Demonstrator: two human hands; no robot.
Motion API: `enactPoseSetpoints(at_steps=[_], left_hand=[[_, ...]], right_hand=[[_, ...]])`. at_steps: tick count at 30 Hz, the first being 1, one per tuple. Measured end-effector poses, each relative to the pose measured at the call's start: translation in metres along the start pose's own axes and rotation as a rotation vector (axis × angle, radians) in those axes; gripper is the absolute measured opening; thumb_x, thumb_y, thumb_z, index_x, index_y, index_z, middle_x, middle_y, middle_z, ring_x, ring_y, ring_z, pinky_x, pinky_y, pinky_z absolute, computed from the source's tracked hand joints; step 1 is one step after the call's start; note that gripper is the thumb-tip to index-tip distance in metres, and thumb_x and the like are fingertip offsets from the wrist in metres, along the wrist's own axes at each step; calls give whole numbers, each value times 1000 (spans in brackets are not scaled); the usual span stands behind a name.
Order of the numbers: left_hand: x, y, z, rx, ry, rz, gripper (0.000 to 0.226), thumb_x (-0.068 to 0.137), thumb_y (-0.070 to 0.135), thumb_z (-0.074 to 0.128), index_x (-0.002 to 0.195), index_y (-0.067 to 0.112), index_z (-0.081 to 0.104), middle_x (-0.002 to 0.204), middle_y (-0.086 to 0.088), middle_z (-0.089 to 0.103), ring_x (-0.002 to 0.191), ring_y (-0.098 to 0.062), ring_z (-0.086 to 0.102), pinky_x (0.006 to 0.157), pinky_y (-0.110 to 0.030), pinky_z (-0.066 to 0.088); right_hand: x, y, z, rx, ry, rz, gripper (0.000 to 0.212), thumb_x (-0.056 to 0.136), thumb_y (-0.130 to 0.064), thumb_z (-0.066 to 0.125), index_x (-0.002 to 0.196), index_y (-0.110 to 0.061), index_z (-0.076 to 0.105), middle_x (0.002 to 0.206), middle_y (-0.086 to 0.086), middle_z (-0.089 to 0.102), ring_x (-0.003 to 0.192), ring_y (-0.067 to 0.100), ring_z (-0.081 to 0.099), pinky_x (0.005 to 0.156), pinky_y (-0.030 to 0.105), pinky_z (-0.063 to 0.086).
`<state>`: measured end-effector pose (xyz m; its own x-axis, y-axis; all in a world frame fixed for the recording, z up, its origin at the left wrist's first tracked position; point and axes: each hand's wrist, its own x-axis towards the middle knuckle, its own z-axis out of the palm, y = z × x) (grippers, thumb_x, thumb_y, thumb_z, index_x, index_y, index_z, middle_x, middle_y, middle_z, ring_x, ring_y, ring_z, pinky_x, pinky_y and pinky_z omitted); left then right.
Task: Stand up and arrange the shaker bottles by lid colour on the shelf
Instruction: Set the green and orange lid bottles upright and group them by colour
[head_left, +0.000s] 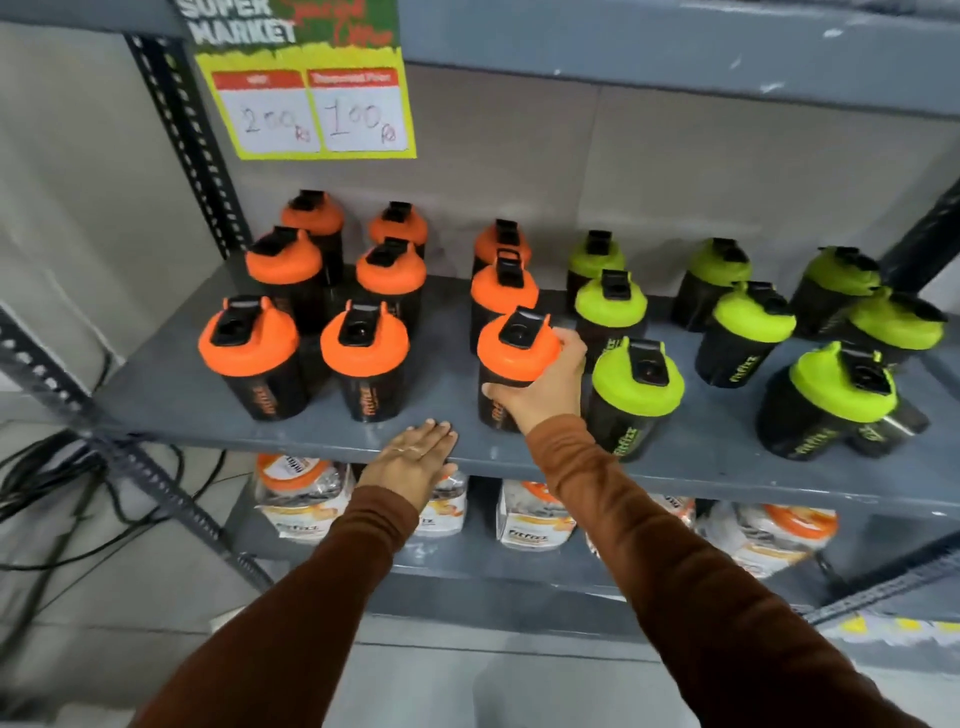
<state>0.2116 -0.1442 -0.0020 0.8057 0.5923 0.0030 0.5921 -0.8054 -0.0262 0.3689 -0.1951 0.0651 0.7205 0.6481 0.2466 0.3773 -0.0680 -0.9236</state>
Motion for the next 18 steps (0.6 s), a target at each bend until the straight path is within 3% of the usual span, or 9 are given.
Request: enactPoseSetpoints(at_steps=[2, 4, 6, 8, 10, 12, 13, 16, 18], left_hand=[[-1, 1, 0, 11, 89, 15, 34, 73, 38, 59, 94, 14, 71, 96, 0, 74, 90, -13, 69, 72, -30, 56], [-2, 1, 4, -73, 119, -16, 44, 74, 31, 70, 112, 9, 62, 116, -8, 66, 108, -21, 61, 91, -35, 49], [-2, 4, 3, -103, 41, -20, 49, 92, 29, 47, 134, 8, 36, 144, -10, 38, 134, -23, 34, 112, -35, 23], [-1, 6, 4, -77, 64, -53, 49, 96, 29, 33, 140, 9, 22, 151, -8, 22, 139, -22, 19, 116, -33, 11], [-5, 8, 6, -85, 87, -86, 45, 97, 29, 29, 136, 7, 32, 145, -12, 34, 135, -25, 30, 114, -35, 18], [-10, 14, 9, -90, 156, -70, 54, 98, 33, 15, 117, 5, 56, 123, -14, 60, 114, -28, 57, 105, -34, 35], [-13, 18, 12, -81, 222, -49, 62, 97, 35, 9, 107, 6, 63, 111, -13, 68, 102, -28, 64, 100, -34, 35], [-21, 49, 17, -120, 280, 12, 58, 97, 32, 12, 94, 5, 63, 97, -16, 71, 96, -33, 60, 98, -36, 29], [-13, 81, 26, -152, 368, 100, 48, 96, 28, 18, 92, 5, 60, 94, -18, 70, 98, -29, 48, 105, -35, 22]], right_hand=[[-2, 4, 5, -8, -32, 2, 91, 49, 1, 85, 122, -6, 31, 128, 20, 36, 116, 28, 43, 102, 27, 34], [-2, 10, 7, -16, -58, -4, 92, 51, 1, 84, 126, -7, 30, 131, 19, 34, 118, 26, 41, 100, 19, 30], [-2, 14, 6, -26, -85, -9, 96, 54, 1, 83, 131, -7, 26, 136, 19, 31, 123, 25, 38, 96, 10, 23], [-7, 15, 1, -30, -109, -6, 103, 57, -1, 83, 137, -8, 20, 142, 18, 27, 129, 24, 33, 98, 10, 18], [-19, 18, -6, -33, -115, -18, 104, 60, -6, 83, 140, -8, 16, 145, 16, 26, 134, 23, 29, 106, 18, 17], [-38, 25, -18, -42, -103, -120, 92, 66, -14, 79, 138, -10, 22, 139, 15, 34, 130, 19, 34, 110, 23, 25], [-50, 30, -27, -59, -101, -196, 80, 69, -19, 76, 134, -14, 29, 130, 13, 41, 121, 13, 41, 105, 20, 31], [-75, 55, -64, -161, -11, -350, 36, 76, -34, 62, 105, -22, 47, 98, 3, 53, 87, 3, 49, 81, 14, 42], [-72, 75, -100, -136, 129, -277, 18, 77, -39, 57, 86, -27, 48, 81, -11, 48, 77, 2, 50, 73, 20, 47]])
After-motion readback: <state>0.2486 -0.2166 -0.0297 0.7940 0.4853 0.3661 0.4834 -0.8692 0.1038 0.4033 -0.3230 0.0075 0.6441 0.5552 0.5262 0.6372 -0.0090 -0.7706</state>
